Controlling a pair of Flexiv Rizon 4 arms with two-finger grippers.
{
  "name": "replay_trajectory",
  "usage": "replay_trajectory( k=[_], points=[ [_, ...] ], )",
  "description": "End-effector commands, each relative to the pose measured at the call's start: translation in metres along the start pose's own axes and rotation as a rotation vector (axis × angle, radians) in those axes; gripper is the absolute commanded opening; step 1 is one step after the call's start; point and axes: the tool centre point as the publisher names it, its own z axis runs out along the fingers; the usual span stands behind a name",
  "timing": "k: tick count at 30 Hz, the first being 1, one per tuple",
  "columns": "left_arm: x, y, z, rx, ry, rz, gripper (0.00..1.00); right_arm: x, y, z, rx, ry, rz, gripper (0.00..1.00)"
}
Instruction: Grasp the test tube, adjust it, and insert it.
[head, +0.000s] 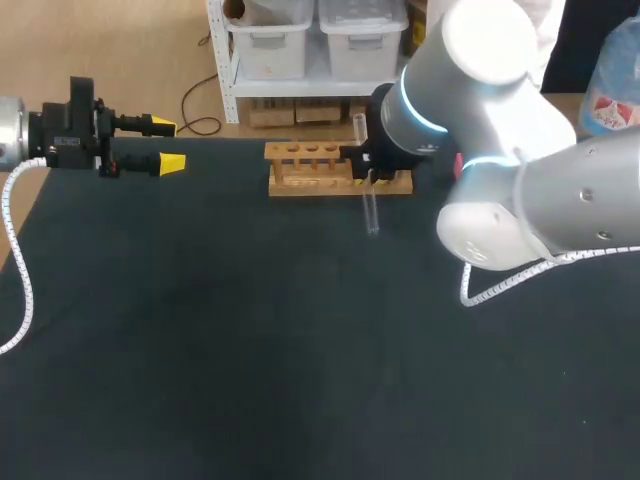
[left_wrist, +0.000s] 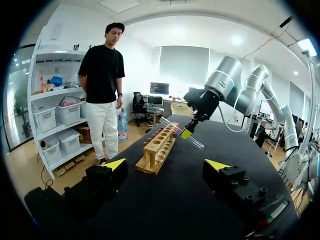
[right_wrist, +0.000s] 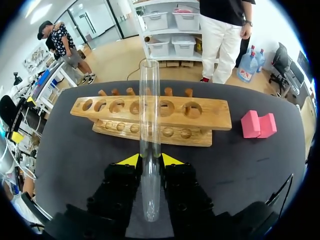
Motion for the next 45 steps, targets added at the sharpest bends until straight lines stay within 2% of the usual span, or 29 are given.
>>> replay_trajectory(
  k=[1,11,15,24,34,37,45],
  points=[
    [0.001,-0.001,0.0,-0.003,-0.004,0.003,1.0,-0.001,0.0,0.001,-0.003,0.009,-0.001,0.0],
    [0.001,-0.001,0.0,-0.003,-0.004,0.003,1.0,0.004,-0.001,0.001,-0.005,0.021,-0.001,0.0],
    [0.001,-0.001,0.0,-0.003,-0.004,0.003,1.0,0.003,-0.001,-0.008,0.001,-0.002,0.016,0.0],
    [0.001,-0.001,0.0,-0.003,-0.004,0.003,1.0,-0.01,-0.004,-0.051,-0.004,-0.199,0.092,0.0],
    [0.001,-0.001,0.0,-0.003,-0.004,0.003,1.0,-0.035,-0.012,-0.088,0.003,-0.433,0.063,0.0],
    [0.001,-0.001,0.0,-0.003,-0.004,0.003,1.0,-0.041,-0.015,-0.091,0.004,-0.472,0.054,0.0],
    [0.001,-0.001,0.0,-0.003,-0.004,0.003,1.0,-0.053,-0.02,-0.094,-0.01,-0.511,0.036,0.0]
  ],
)
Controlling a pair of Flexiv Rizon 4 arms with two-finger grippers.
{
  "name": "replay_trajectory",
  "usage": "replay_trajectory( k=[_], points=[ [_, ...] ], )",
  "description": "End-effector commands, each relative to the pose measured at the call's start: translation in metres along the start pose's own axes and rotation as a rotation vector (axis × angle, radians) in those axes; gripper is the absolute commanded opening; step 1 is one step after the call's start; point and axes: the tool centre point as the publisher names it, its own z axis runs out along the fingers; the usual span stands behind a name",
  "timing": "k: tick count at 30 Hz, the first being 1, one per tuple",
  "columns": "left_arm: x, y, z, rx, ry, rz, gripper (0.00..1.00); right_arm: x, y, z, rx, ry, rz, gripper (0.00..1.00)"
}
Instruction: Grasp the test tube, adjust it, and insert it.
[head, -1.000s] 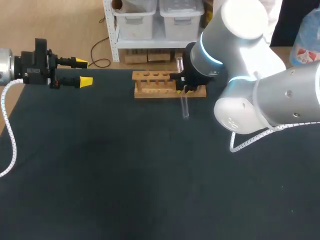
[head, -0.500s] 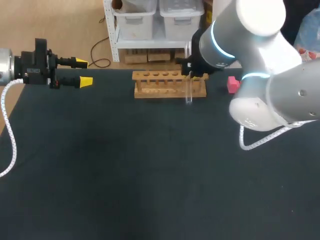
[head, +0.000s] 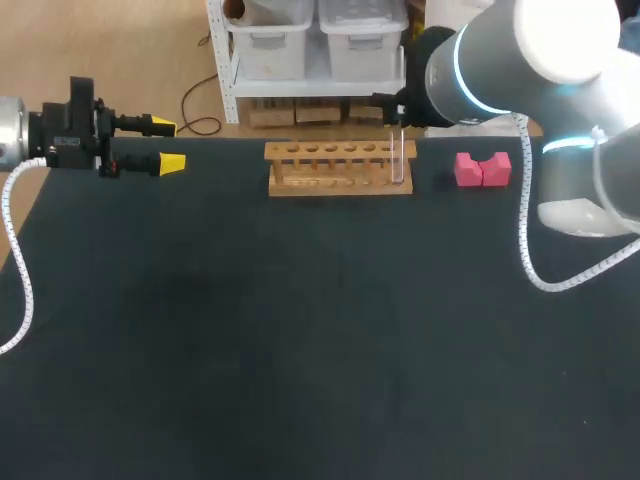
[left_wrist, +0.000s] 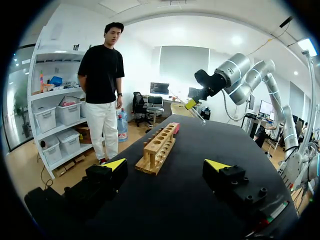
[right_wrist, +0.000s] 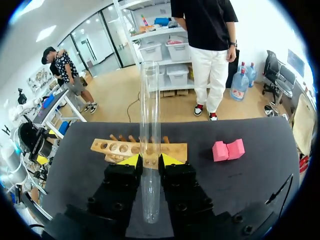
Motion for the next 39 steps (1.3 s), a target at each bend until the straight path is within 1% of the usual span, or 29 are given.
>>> replay_trajectory(
  k=[1,3,4,5,28,29,30,33,39],
  points=[
    [0.001,-0.001,0.0,-0.003,-0.005,0.003,1.0,0.001,-0.002,0.0,-0.012,-0.251,-0.003,0.0],
    [0.001,-0.001,0.0,-0.003,-0.005,0.003,1.0,0.0,-0.001,0.0,-0.026,-0.25,-0.008,0.0],
    [0.001,-0.001,0.0,-0.003,-0.005,0.003,1.0,-0.001,-0.001,0.0,-0.033,-0.236,0.001,0.0],
    [0.001,-0.001,0.0,-0.003,-0.005,0.003,1.0,-0.002,-0.001,-0.001,-0.059,-0.228,-0.003,0.0],
    [0.001,-0.001,0.0,-0.003,-0.005,0.003,1.0,-0.002,-0.001,-0.001,-0.059,-0.228,-0.003,0.0],
    [0.001,-0.001,0.0,-0.003,-0.005,0.003,1.0,-0.005,0.0,0.001,-0.061,-0.245,0.025,0.0],
    [0.001,-0.001,0.0,-0.003,-0.005,0.003,1.0,-0.008,0.002,0.002,-0.059,-0.28,0.004,0.0],
    [0.001,-0.001,0.0,-0.003,-0.005,0.003,1.0,-0.013,0.009,0.002,-0.067,-0.354,-0.003,0.0],
    [0.001,-0.001,0.0,-0.003,-0.005,0.003,1.0,-0.017,0.019,0.002,-0.074,-0.467,-0.017,0.0]
  ],
)
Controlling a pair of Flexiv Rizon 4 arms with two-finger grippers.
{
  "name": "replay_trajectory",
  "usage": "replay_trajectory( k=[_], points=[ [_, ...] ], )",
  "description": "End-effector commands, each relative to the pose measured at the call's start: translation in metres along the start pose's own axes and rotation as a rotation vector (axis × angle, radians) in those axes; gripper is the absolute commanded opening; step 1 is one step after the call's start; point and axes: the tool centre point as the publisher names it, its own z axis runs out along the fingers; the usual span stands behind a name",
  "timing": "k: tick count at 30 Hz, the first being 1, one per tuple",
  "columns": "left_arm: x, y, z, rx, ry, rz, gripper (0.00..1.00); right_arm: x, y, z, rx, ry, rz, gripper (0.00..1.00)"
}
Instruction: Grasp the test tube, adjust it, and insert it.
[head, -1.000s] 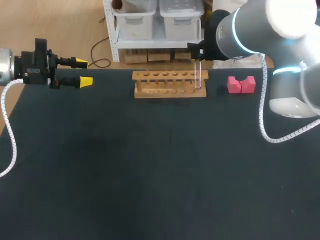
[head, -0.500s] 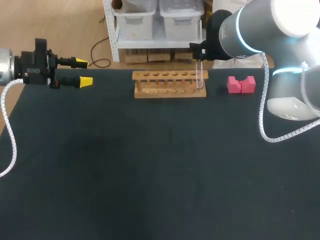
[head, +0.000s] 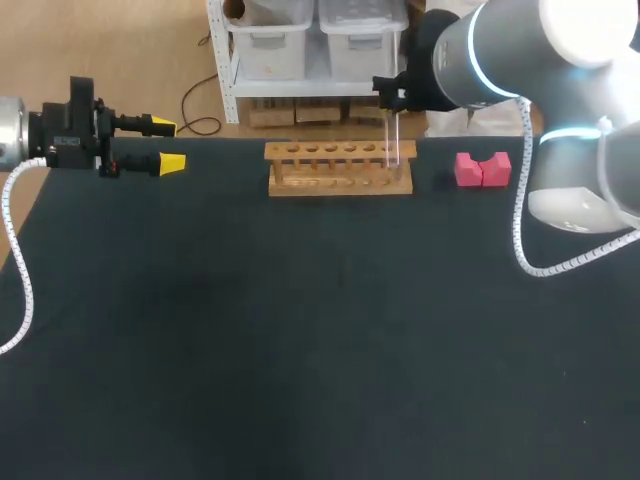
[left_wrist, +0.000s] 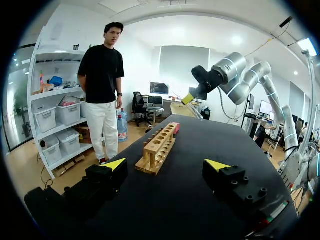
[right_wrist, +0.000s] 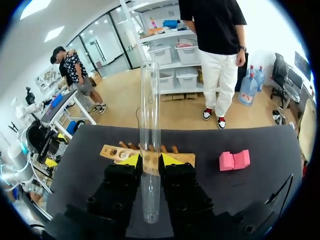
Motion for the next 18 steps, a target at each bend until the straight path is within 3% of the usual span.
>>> replay_trajectory(
  k=[1,7,18],
  points=[
    [0.001,-0.001,0.0,-0.003,-0.005,0.003,1.0,0.001,0.006,0.002,0.011,-0.477,0.004,0.0],
    [0.001,-0.001,0.0,-0.003,-0.005,0.003,1.0,-0.006,0.005,-0.001,0.028,-0.657,0.032,0.0],
    [0.001,-0.001,0.0,-0.003,-0.005,0.003,1.0,-0.021,-0.002,0.004,0.092,-0.892,0.0,0.0]
  ],
)
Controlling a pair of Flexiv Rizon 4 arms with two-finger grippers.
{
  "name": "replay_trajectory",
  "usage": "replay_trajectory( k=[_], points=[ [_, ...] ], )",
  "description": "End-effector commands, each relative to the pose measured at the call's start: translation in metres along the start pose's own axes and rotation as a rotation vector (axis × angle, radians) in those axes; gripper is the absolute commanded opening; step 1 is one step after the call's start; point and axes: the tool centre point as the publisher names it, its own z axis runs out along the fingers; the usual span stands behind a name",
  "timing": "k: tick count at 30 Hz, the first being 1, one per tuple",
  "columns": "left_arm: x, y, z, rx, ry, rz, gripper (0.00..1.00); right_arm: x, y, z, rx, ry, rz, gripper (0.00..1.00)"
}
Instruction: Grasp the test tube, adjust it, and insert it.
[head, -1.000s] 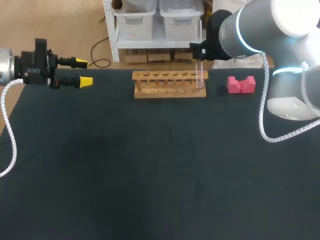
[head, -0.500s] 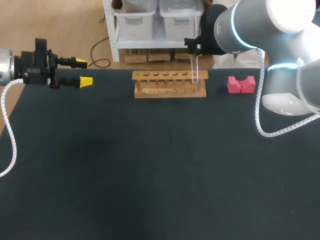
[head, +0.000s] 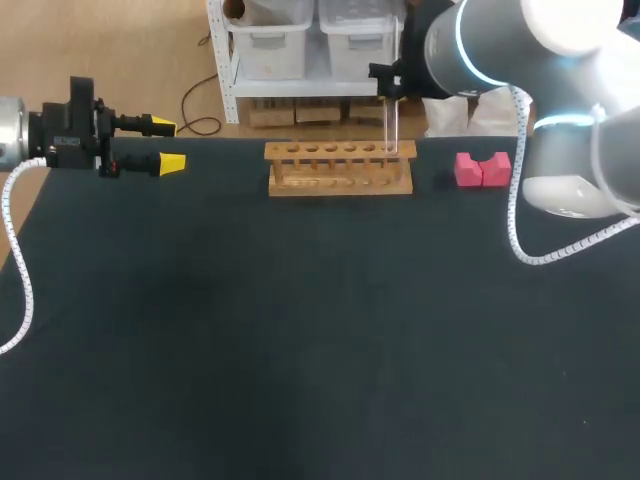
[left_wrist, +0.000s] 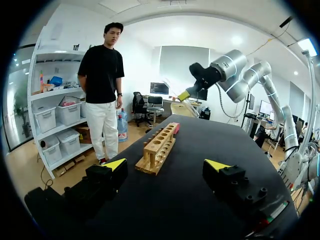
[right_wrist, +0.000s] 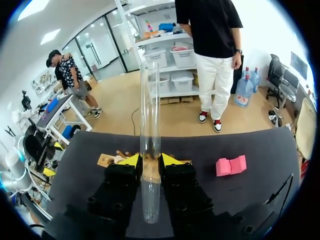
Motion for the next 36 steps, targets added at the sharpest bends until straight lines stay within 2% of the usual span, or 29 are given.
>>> replay_trajectory(
  k=[1,16,36],
  points=[
    [0.001,-0.001,0.0,-0.003,-0.005,0.003,1.0,-0.002,0.003,0.002,0.04,-0.882,-0.004,0.0],
    [0.001,-0.001,0.0,-0.003,-0.005,0.003,1.0,-0.011,0.001,0.01,0.079,-1.0,-0.013,0.0],
    [0.001,-0.001,0.0,-0.003,-0.005,0.003,1.0,-0.02,-0.01,0.017,0.114,-1.138,-0.12,0.0]
  ],
)
